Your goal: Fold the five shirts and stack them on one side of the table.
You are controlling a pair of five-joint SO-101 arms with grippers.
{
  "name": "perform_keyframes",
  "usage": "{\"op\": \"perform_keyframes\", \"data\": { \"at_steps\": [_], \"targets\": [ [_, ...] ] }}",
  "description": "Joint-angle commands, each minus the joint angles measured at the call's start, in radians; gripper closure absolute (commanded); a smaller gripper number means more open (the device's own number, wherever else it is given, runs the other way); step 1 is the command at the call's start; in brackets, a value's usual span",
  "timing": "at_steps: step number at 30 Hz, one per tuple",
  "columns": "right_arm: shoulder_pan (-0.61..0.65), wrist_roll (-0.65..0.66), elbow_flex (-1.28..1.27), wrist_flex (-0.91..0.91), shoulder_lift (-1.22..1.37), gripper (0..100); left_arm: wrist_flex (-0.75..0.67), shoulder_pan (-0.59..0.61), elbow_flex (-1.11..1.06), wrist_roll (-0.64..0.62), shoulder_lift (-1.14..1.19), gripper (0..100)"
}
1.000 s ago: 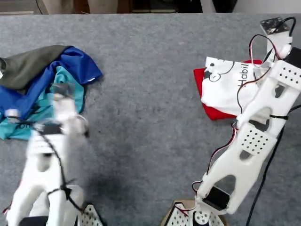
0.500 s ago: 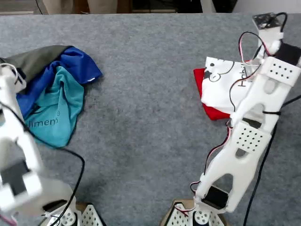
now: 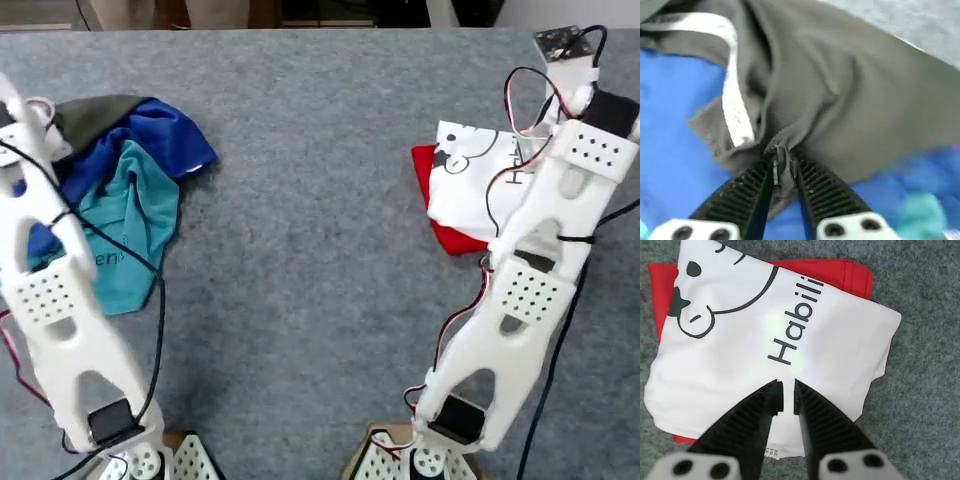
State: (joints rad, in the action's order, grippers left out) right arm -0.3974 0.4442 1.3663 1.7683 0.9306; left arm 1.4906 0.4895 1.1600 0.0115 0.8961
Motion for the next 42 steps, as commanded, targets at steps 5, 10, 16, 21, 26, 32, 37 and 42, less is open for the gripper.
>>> {"op": "perform_keyframes", "data": {
  "at_steps": [5,10,16,21,26,32,37,42],
  "targets": [
    [0.012,-0.008,0.056,0.018,-0.087,95.0,0.265,-0.192,0.503,0.0,0.001,98],
    [0.012,-0.008,0.05,0.018,-0.156,95.0,0.27,-0.364,0.5,-0.011,-0.162,98],
    [0.016,-0.011,0.048,0.018,-0.226,95.0,0.272,-0.68,0.46,-0.04,-0.346,98],
    [0.018,-0.011,0.048,0.018,-0.265,94.7,0.272,-0.974,0.272,-0.092,-0.51,98],
    [0.024,-0.011,0.048,0.018,-0.28,94.6,0.27,-1.188,-0.003,-0.094,-0.604,98],
    [0.031,-0.011,0.048,0.018,-0.274,92.1,0.27,-1.292,-0.15,-0.098,-0.745,98],
    [0.071,-0.011,0.047,0.018,-0.272,71.5,0.269,-1.28,-0.189,-0.183,-0.908,80],
    [0.177,-0.011,-0.044,0.018,-0.28,54.2,0.269,-1.036,-0.193,-0.519,-1.004,72]
  ]
}}
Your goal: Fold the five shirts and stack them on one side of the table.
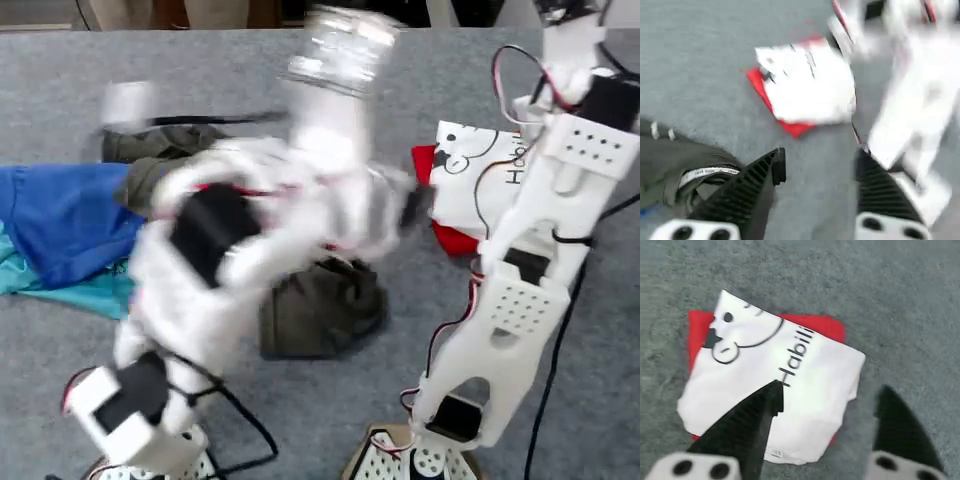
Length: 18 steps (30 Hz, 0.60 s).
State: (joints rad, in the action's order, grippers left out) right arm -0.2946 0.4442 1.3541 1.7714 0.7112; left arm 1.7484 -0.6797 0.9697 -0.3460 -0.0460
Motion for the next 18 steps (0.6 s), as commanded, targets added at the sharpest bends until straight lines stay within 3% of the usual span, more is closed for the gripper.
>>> {"op": "perform_keyframes", "data": {
  "at_steps": [1,6,9,14,18],
  "targets": [
    [0.108,-0.011,-0.065,0.017,-0.062,53.5,0.011,0.213,-0.008,-0.161,-0.07,72],
    [0.309,-0.011,-0.306,0.017,-0.099,56.9,0.011,0.707,-0.166,-0.16,-0.09,71],
    [0.476,-0.023,-0.516,0.017,-0.179,58.4,0.008,0.921,-0.371,-0.117,-0.079,71],
    [0.731,-0.06,-0.885,0.015,-0.354,58.3,-0.158,1.099,-0.772,0.101,0.01,71],
    [0.889,-0.06,-1.15,-0.025,-0.395,58.3,-0.405,1.155,-1.023,0.121,0.096,71]
  ]
}}
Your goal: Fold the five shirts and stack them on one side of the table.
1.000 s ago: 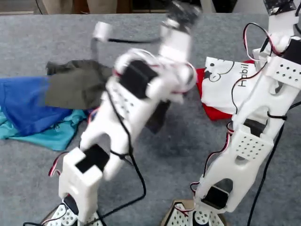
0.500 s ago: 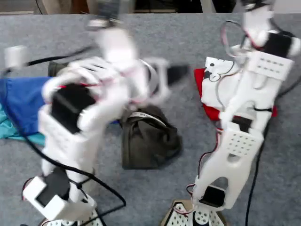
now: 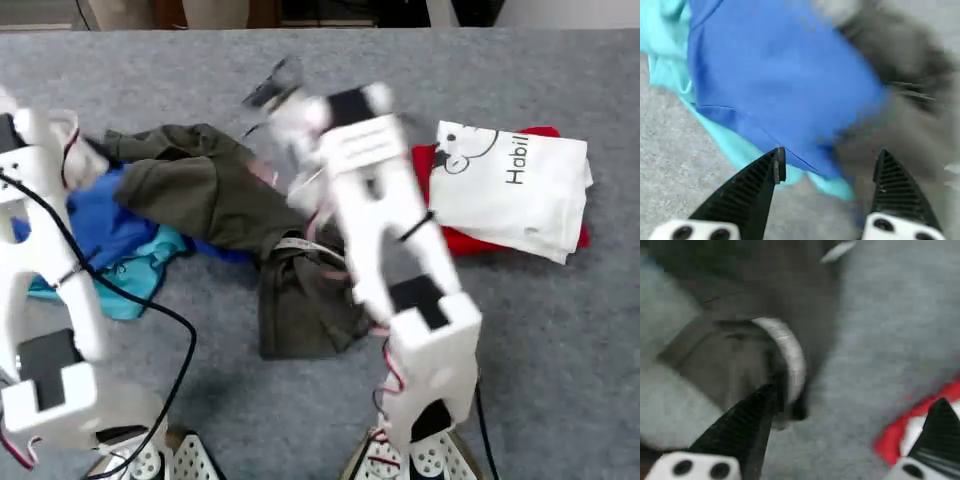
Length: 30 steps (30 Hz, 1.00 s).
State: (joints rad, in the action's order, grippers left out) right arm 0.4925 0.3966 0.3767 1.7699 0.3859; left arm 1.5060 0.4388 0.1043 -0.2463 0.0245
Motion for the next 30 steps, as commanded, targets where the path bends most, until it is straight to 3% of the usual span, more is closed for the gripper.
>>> {"op": "perform_keyframes", "data": {
  "at_steps": [1,4,6,11,15,21,30],
  "targets": [
    [0.114,-0.012,-0.231,-0.058,-0.061,58.3,-0.209,0.037,-0.201,0.02,0.042,71],
    [0.096,-0.012,-0.357,-0.198,-0.002,58.8,-0.275,0.017,-0.249,0.018,0.096,71],
    [0.059,-0.012,-0.358,-0.207,0.048,64.4,-0.281,0.006,-0.249,0.017,0.127,71],
    [-0.07,-0.012,-0.252,-0.163,0.116,99.8,-0.273,-0.005,-0.201,-0.064,0.182,71],
    [-0.156,-0.005,-0.085,-0.025,0.119,96.3,-0.273,0.012,-0.138,-0.144,0.189,76],
    [-0.229,-0.006,0.064,0.018,0.025,99.6,-0.281,0.046,-0.008,-0.137,0.194,98],
    [-0.403,-0.012,0.142,0.015,-0.341,99.6,-0.282,0.189,0.367,-0.101,0.196,98]
  ]
}}
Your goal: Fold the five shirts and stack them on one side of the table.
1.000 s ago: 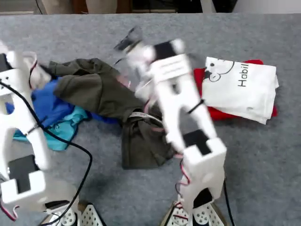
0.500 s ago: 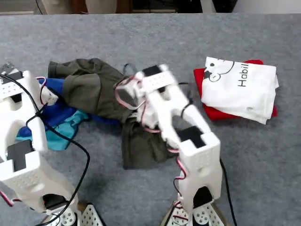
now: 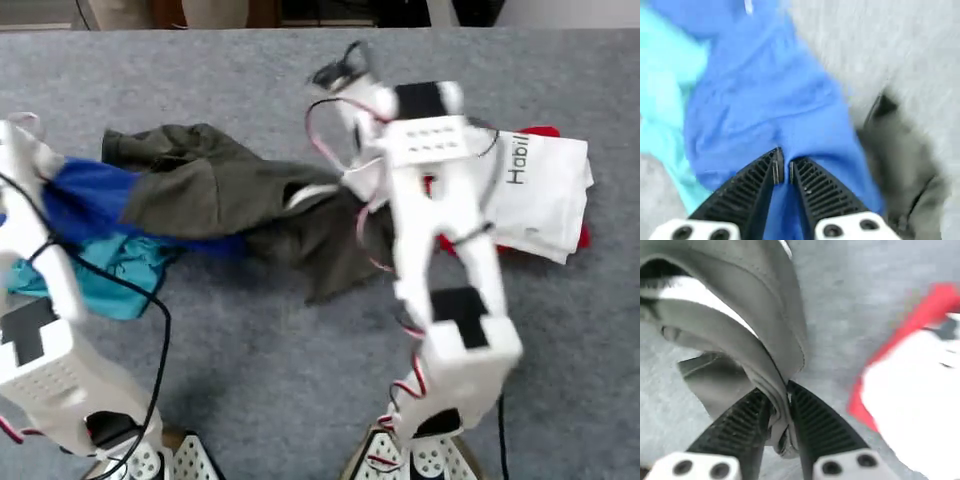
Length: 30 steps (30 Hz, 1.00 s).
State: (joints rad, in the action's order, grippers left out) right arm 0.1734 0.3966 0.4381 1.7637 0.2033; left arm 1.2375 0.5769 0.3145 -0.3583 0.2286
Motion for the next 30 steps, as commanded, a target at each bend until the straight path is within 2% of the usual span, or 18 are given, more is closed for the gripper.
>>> {"op": "perform_keyframes", "data": {
  "at_steps": [1,7,11,16,22,24,29,30],
  "targets": [
    [-0.111,-0.012,0.104,0.021,-0.197,99.6,-0.011,0.06,0.192,0.011,-0.008,98],
    [-0.252,-0.005,0.271,0.018,-0.369,99.6,-0.017,0.072,0.321,0.068,-0.008,98],
    [-0.262,-0.005,0.285,0.02,-0.426,99.6,-0.06,0.1,0.385,0.075,-0.008,98],
    [-0.154,-0.011,0.134,0.018,-0.438,99.6,-0.06,0.147,0.486,0.072,-0.018,98],
    [-0.016,-0.012,0.067,0.017,-0.437,99.6,-0.046,0.183,0.582,0.075,-0.018,98],
    [0.024,-0.012,0.045,0.011,-0.437,99.6,-0.034,0.175,0.583,0.115,-0.018,98],
    [0.073,-0.012,-0.013,-0.031,-0.438,99.6,0.187,0.057,0.569,0.287,-0.01,98],
    [0.076,-0.012,-0.024,-0.034,-0.435,99.6,0.241,0.017,0.554,0.305,-0.008,95]
  ]
}}
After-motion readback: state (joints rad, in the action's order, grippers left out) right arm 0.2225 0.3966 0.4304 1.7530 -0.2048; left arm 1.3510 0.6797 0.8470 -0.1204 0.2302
